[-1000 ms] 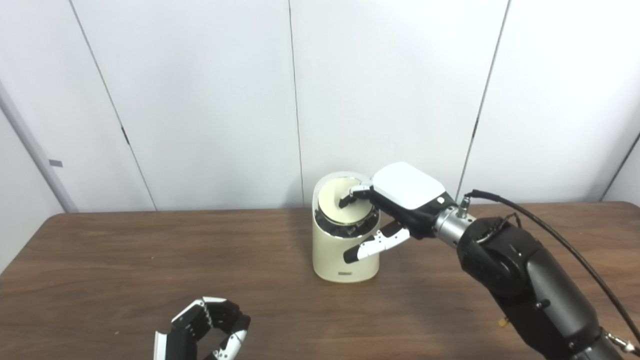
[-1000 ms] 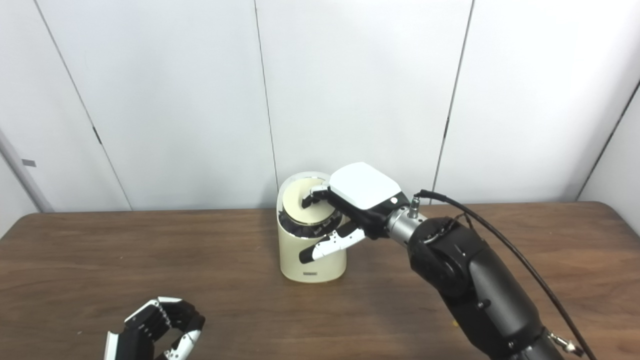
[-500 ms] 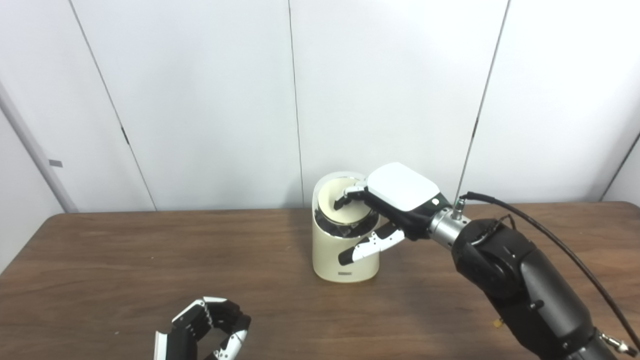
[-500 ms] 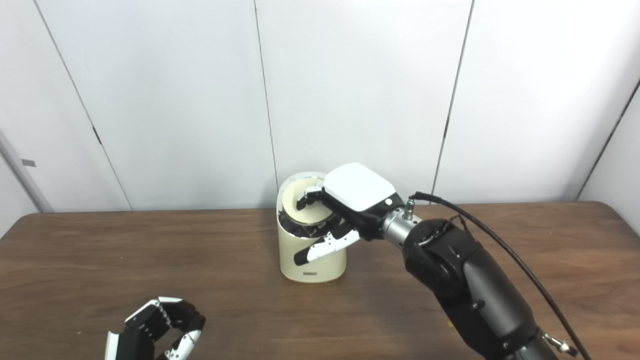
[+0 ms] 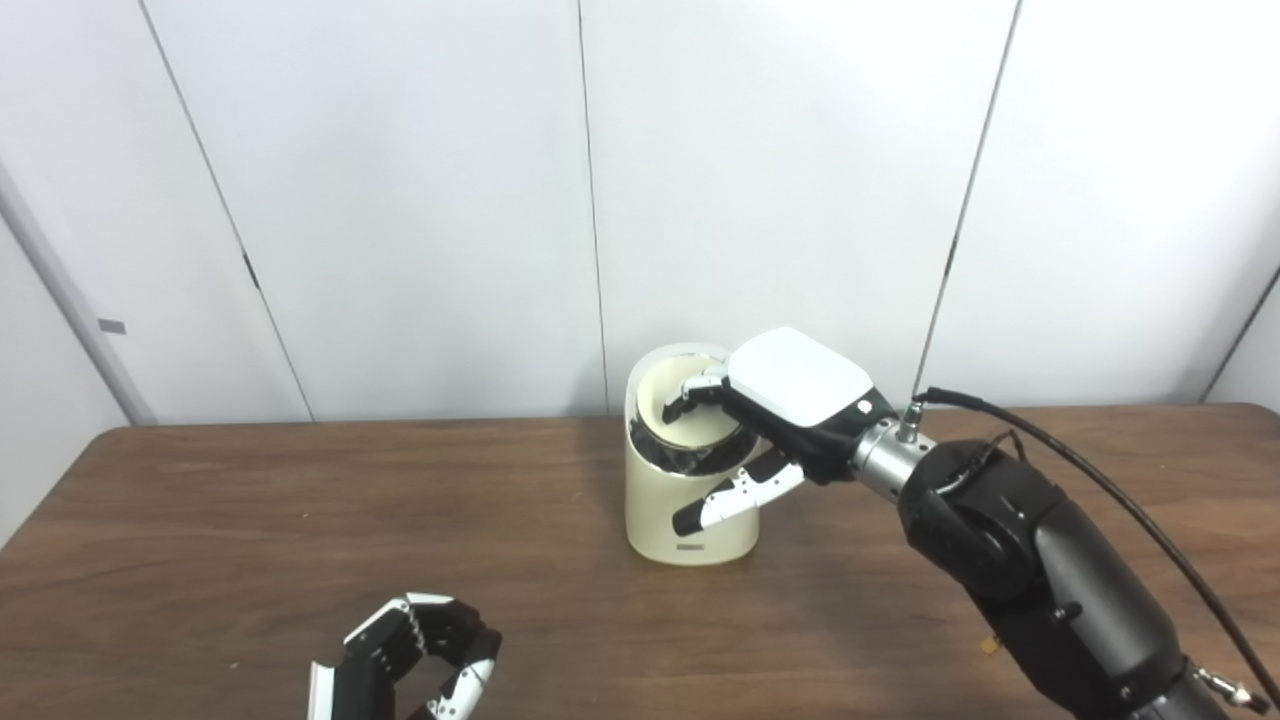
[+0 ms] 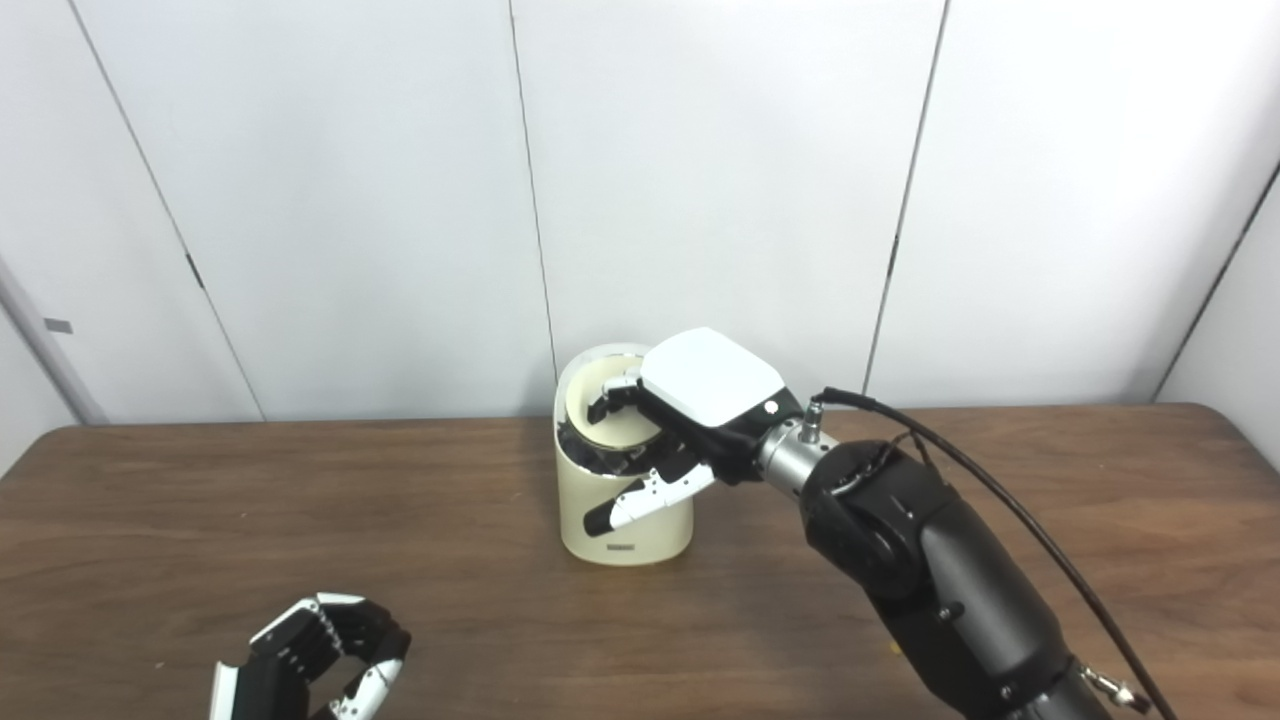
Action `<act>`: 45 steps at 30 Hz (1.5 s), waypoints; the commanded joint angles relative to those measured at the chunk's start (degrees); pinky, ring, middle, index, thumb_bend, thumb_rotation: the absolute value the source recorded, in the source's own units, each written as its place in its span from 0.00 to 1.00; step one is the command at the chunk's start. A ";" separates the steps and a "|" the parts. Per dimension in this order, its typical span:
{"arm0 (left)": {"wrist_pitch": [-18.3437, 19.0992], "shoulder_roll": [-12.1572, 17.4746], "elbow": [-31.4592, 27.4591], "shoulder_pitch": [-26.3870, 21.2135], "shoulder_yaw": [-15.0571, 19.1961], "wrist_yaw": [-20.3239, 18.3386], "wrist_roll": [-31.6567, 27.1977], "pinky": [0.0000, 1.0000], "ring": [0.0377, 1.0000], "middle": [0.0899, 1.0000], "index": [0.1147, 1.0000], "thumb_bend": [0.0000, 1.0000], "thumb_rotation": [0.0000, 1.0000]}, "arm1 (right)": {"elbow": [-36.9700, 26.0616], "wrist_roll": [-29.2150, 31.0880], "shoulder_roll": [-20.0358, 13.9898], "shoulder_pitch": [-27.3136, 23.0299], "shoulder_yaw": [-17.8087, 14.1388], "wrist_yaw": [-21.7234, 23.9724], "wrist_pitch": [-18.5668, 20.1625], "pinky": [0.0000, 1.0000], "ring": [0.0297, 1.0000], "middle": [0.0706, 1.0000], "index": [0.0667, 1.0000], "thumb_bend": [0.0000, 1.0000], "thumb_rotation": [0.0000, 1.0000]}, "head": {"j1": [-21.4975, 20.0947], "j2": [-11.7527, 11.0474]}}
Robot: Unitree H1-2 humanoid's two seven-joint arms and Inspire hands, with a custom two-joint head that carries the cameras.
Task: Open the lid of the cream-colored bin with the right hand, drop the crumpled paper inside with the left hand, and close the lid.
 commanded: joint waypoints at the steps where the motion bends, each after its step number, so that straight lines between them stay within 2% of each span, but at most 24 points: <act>1: -1.51 0.10 0.03 -0.95 -0.12 0.48 0.14 0.38 0.43 0.44 0.42 0.48 0.06 | -1.13 0.49 -0.46 -2.26 -0.56 -0.38 -0.60 0.62 0.71 0.71 0.68 0.87 0.90 | 0.05 0.02; 12: -1.43 0.55 0.03 -0.74 0.14 0.38 0.06 0.39 0.44 0.44 0.42 0.48 0.06 | -1.55 0.17 -0.77 -2.02 -0.74 -0.22 -0.51 0.63 0.71 0.71 0.69 0.88 0.91 | -0.54 0.25; 23: -1.16 0.99 -0.59 -0.71 0.23 0.10 -0.55 0.38 0.43 0.44 0.42 0.48 0.06 | -2.61 -0.93 -1.77 -1.32 -1.48 1.17 1.24 0.65 0.71 0.71 0.70 0.89 0.91 | -1.10 0.46; 28: -1.04 1.09 -0.71 -0.66 0.16 -0.01 -1.36 0.38 0.43 0.44 0.42 0.48 0.05 | -3.10 -1.29 -1.91 -1.24 -1.81 1.75 1.46 0.66 0.71 0.72 0.70 0.90 0.94 | -1.26 0.62; 45: -1.63 1.37 -0.69 -0.50 0.09 0.18 -1.09 0.38 0.43 0.44 0.42 0.48 0.05 | -3.62 -1.23 -1.69 -0.41 -2.41 1.96 1.45 0.65 0.71 0.72 0.70 0.90 0.91 | -1.05 1.17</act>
